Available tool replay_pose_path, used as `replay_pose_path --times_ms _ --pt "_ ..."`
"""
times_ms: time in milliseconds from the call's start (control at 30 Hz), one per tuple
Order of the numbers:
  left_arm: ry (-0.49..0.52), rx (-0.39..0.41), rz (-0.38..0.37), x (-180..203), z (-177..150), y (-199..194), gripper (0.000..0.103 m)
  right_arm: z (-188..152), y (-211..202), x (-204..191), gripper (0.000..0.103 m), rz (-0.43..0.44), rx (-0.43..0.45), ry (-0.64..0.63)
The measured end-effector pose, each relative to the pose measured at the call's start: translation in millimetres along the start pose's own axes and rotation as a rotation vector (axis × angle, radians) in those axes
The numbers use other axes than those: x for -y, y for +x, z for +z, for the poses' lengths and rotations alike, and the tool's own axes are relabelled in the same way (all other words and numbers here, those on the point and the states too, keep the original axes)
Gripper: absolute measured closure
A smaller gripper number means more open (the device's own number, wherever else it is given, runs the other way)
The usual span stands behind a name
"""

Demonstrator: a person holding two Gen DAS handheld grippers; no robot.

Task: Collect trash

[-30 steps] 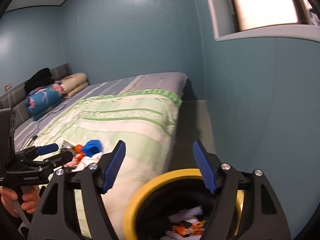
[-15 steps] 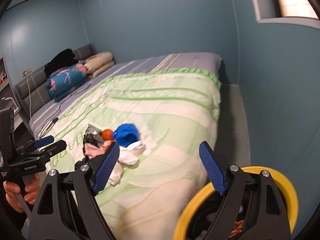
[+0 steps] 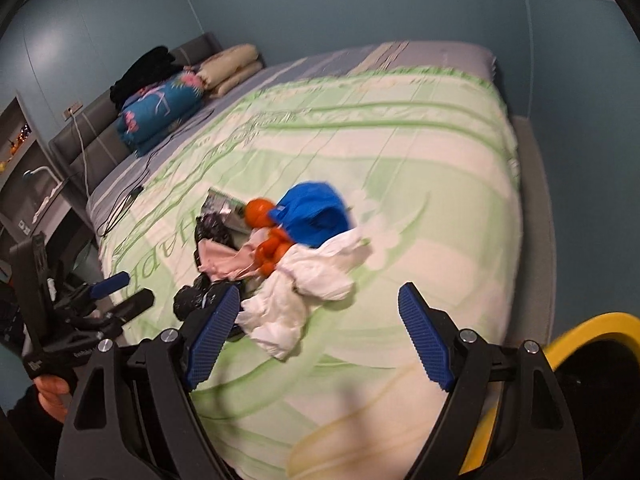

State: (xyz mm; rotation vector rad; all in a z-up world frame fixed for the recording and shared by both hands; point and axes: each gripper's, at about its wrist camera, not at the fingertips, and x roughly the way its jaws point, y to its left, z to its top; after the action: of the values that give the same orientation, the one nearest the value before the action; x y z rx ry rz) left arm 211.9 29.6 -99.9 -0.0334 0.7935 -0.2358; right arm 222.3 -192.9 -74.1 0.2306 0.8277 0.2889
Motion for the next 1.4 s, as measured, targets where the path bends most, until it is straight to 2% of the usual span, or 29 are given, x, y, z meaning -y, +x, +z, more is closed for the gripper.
replay_pose_path --times_ms 167,333,467,733,800,1033,1133,1400 --pt "0.0 -0.022 -0.007 -7 -11 16 0.008 3 27 -10 0.025 0.043 -0.072 0.014" --pt "-0.037 -0.037 -0.017 -13 -15 28 0.008 4 44 -22 0.025 0.039 -0.096 -0.001" --pt "-0.027 -0.046 -0.012 -13 -17 34 0.008 4 61 -26 0.025 0.044 -0.134 0.005" --pt "0.002 -0.041 -0.029 -11 -18 40 0.009 5 78 -30 0.033 0.086 -0.194 0.037" --pt "0.012 -0.04 -0.029 -9 -17 43 0.01 7 81 -33 0.037 0.076 -0.203 0.029" --pt "0.021 -0.044 -0.055 -4 -13 53 0.016 10 100 -33 0.043 0.057 -0.263 0.027" --pt "0.041 -0.055 -0.061 2 -14 59 0.023 9 107 -35 0.044 0.053 -0.285 0.022" --pt "0.069 -0.078 -0.1 9 -18 69 0.037 9 125 -30 0.058 0.022 -0.322 0.034"
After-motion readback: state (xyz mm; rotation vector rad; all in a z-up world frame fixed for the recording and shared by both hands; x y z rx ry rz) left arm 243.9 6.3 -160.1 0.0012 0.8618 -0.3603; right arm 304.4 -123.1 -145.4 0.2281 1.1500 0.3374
